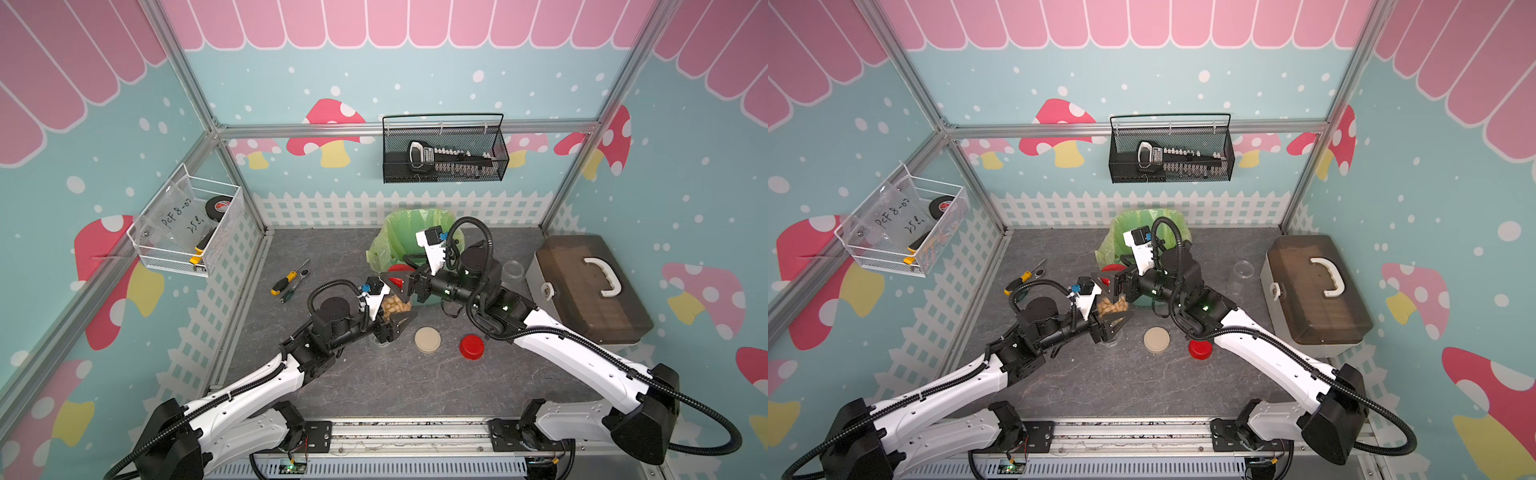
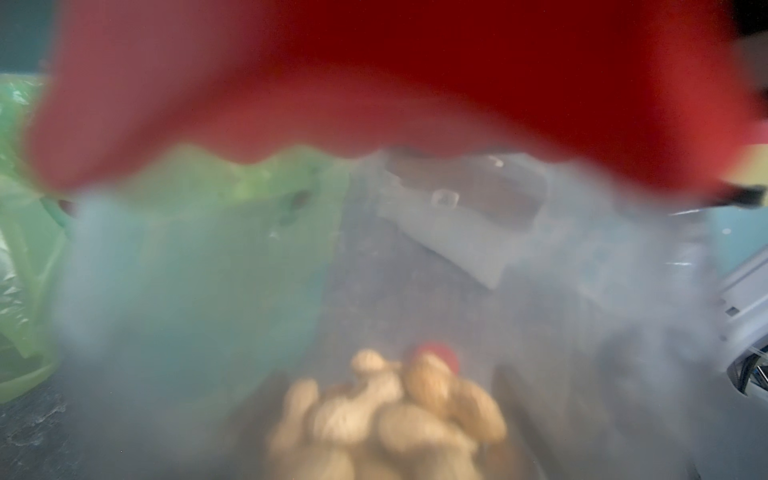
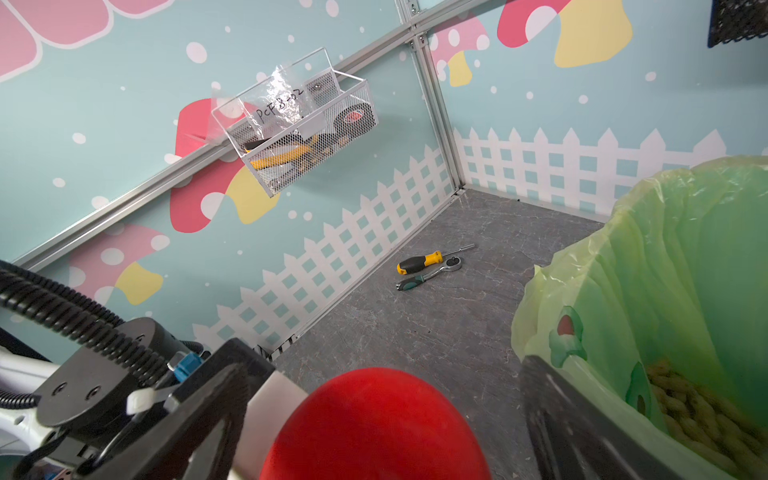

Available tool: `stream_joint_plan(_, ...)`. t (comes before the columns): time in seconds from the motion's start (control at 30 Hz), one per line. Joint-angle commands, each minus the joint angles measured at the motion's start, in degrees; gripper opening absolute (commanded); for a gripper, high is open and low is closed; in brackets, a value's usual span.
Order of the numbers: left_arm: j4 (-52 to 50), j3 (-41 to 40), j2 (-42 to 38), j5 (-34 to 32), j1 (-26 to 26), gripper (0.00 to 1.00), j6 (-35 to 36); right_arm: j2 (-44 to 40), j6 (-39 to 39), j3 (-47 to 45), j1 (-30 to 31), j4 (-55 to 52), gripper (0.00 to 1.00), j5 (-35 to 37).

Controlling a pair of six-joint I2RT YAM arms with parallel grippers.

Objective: Empty moldy peanuts from jars
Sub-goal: Unscrew the lid from the jar.

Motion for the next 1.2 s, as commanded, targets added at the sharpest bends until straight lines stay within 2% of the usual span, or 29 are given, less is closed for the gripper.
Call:
stream_joint_plan(0.0, 0.77, 2.11, -0.14, -0.95, -0.29, 0.35, 1.42, 0.28, 0.24, 1.86, 0.58, 0.00, 0.97, 0.98)
stream_joint_plan(0.17, 0.72, 2.11, -0.23, -1.00, -0.37, 0.35, 1.57, -0.18, -0.08, 1.86, 0.79, -0.37, 0.67, 1.19)
stream_joint_plan(0.27, 0.65, 1.98, -0.45, -1.20, -0.37, 0.35, 1.65, -0.60, -0.46, 1.77, 0.81, -0.82, 0.60, 1.86)
stream_joint_plan(0.43, 1.08, 1.76, -0.81, -0.29, -0.37, 0.35, 1.28, -0.44, -1.13, 2.41, 0.89, -2.09, 0.58, 0.83)
stream_joint_plan(0.57, 1.80, 1.84, -1.22, 4.23, -0.37, 0.35, 0.65, -0.85, -3.06, 3.92, 0.72, -5.05, 0.58, -3.10)
stream_joint_plan(0.77, 6.25, 0.81, -2.08, 15.03, 1.23, 0.35, -2.45, -2.19, -3.30, 2.52, -2.40, -2.02, 0.58, -17.79)
stream_joint_plan(0.97, 15.26, -0.90, -1.68, 27.03, 4.13, 0.34, -9.10, -1.90, 3.29, -0.59, -5.76, 10.13, 0.58, -34.70)
stream_joint_plan(1.1, 18.20, -0.79, -0.50, 31.37, 4.56, 0.34, -11.31, -0.63, 5.88, -1.19, -5.79, 15.96, 0.57, -43.35)
stream_joint_plan(1.17, 18.23, -0.55, -0.01, 31.94, 4.55, 0.34, -11.44, -0.27, 6.63, -1.48, -5.79, 17.80, 0.56, -44.92)
